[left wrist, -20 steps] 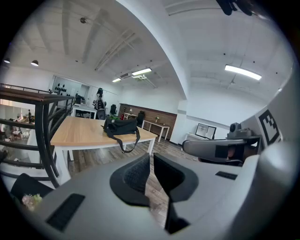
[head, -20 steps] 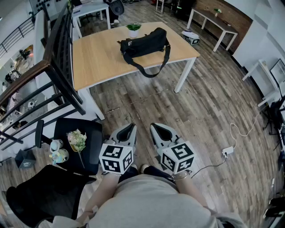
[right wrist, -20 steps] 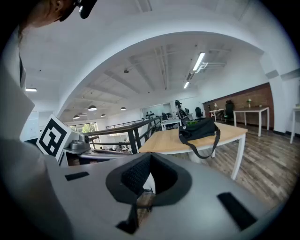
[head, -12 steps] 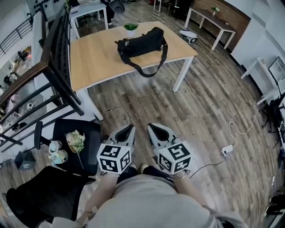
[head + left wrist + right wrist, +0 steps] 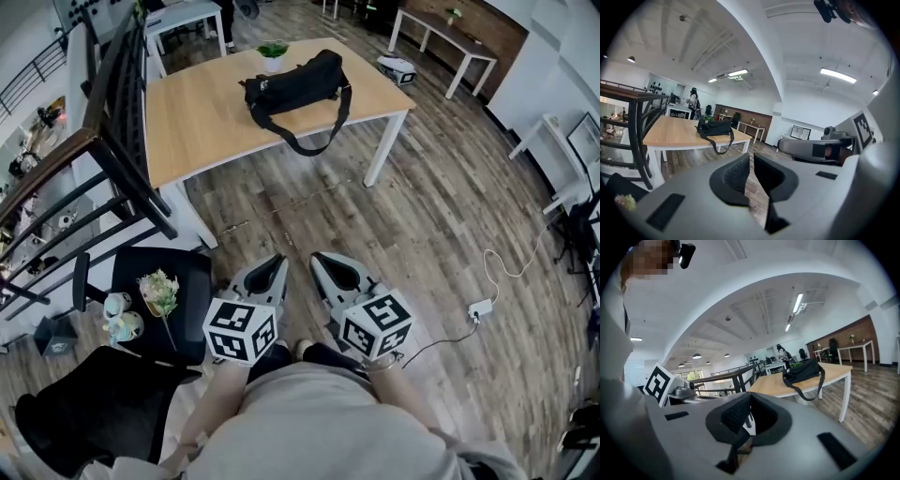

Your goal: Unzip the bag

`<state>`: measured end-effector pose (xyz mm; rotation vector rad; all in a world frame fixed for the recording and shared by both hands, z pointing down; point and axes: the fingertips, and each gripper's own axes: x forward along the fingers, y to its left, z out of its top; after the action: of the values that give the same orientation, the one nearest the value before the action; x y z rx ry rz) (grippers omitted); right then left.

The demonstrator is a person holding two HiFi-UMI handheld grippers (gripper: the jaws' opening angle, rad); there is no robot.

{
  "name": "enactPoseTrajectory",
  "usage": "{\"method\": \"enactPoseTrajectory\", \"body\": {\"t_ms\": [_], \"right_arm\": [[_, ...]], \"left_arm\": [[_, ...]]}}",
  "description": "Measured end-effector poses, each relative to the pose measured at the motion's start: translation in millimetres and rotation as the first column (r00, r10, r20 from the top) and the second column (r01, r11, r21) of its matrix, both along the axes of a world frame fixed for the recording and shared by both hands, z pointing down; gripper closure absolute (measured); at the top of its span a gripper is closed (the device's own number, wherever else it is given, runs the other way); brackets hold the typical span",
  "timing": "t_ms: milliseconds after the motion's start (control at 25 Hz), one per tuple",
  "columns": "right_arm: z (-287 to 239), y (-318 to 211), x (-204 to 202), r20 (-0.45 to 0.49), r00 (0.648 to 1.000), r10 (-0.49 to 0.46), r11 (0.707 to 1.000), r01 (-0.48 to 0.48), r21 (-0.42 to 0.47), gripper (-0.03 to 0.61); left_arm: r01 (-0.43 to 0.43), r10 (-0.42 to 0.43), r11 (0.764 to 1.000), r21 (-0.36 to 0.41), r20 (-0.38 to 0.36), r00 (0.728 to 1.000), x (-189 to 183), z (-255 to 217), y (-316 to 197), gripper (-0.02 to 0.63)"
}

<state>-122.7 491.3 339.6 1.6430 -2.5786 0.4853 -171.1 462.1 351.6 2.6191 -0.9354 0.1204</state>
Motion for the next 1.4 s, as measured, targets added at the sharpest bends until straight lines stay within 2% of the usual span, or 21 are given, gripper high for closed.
{"method": "enactPoseTrajectory", "body": {"t_ms": [200,280,400,520,800,1080,1400], "right_arm": [[2,5,20,0.039,0.999,0.035,0.999,-0.034,-0.013,0.568],[3,7,30,0.032,0.999,0.044,0.999,-0.044,-0.014,0.514],[7,11,40,0.009,0.999,0.045,0.999,-0.044,-0.020,0.509],[11,16,45,-0.001,0.999,0.040,0.999,-0.040,-0.029,0.502],[22,10,54,0.011,0.999,0.049,0.998,-0.049,-0.045,0.474],[30,-26,65,0.011,0.997,0.077,0.996,-0.077,-0.046,0.476],[32,-113,72,-0.033,0.997,0.075,0.996,-0.077,-0.049,0.482]], "left_arm": [[0.022,-0.022,1.000,0.008,0.015,1.000,8,0,1,0.571],[0.034,-0.034,0.999,0.012,0.019,0.999,13,0,2,0.571],[0.046,-0.046,0.999,0.009,0.026,0.999,21,3,5,0.569],[0.050,-0.051,0.999,0.002,0.039,0.998,25,6,11,0.498],[0.047,-0.044,0.999,-0.027,0.075,0.996,33,19,7,0.495],[0.018,-0.016,1.000,-0.025,0.079,0.997,48,18,-33,0.497],[-0.005,0.006,1.000,-0.025,0.054,0.999,57,19,-121,0.497]]}}
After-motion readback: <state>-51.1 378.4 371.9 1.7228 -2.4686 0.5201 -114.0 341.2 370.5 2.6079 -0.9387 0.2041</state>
